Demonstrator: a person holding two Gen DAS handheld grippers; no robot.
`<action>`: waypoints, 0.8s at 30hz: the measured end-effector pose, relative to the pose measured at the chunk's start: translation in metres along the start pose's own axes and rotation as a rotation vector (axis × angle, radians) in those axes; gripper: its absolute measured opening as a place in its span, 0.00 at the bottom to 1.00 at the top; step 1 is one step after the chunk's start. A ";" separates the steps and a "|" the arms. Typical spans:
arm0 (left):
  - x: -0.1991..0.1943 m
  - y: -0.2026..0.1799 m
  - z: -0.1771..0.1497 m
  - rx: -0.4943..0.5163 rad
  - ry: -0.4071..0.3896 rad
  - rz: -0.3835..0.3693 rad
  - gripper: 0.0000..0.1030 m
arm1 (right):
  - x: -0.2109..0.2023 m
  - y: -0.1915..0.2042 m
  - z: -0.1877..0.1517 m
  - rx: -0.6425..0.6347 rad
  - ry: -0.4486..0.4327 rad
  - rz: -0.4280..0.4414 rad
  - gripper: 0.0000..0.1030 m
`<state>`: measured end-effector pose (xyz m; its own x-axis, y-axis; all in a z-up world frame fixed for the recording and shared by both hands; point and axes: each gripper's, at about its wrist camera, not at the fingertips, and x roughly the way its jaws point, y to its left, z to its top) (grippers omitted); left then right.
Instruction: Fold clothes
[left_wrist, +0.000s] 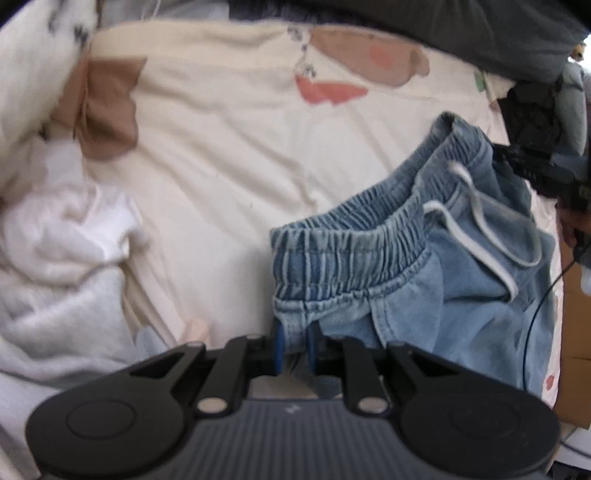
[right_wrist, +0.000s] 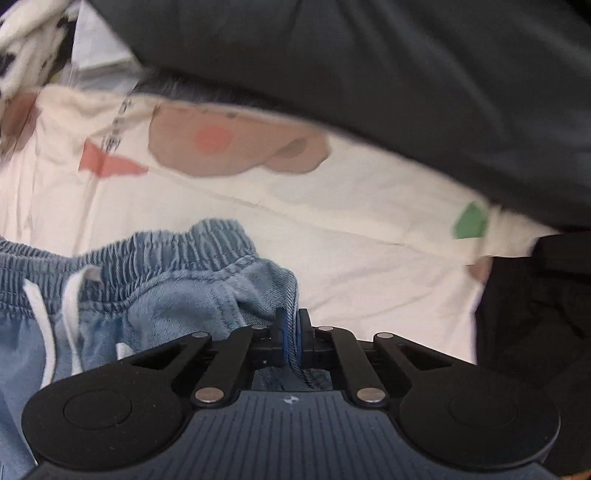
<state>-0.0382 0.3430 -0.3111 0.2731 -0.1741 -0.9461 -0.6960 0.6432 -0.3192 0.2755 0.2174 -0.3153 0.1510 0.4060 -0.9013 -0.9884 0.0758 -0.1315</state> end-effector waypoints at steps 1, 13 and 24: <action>-0.005 -0.001 0.003 0.011 -0.016 0.001 0.12 | -0.008 -0.003 0.001 0.005 -0.015 -0.020 0.01; -0.014 -0.037 0.058 0.161 -0.168 -0.001 0.12 | -0.055 -0.045 0.000 0.034 -0.079 -0.256 0.01; 0.045 -0.027 0.079 0.114 -0.081 0.008 0.19 | 0.001 -0.074 -0.010 0.173 -0.018 -0.154 0.06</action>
<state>0.0454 0.3764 -0.3408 0.3236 -0.1110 -0.9397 -0.6198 0.7255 -0.2991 0.3482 0.2030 -0.3104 0.3018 0.3932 -0.8685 -0.9365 0.2927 -0.1930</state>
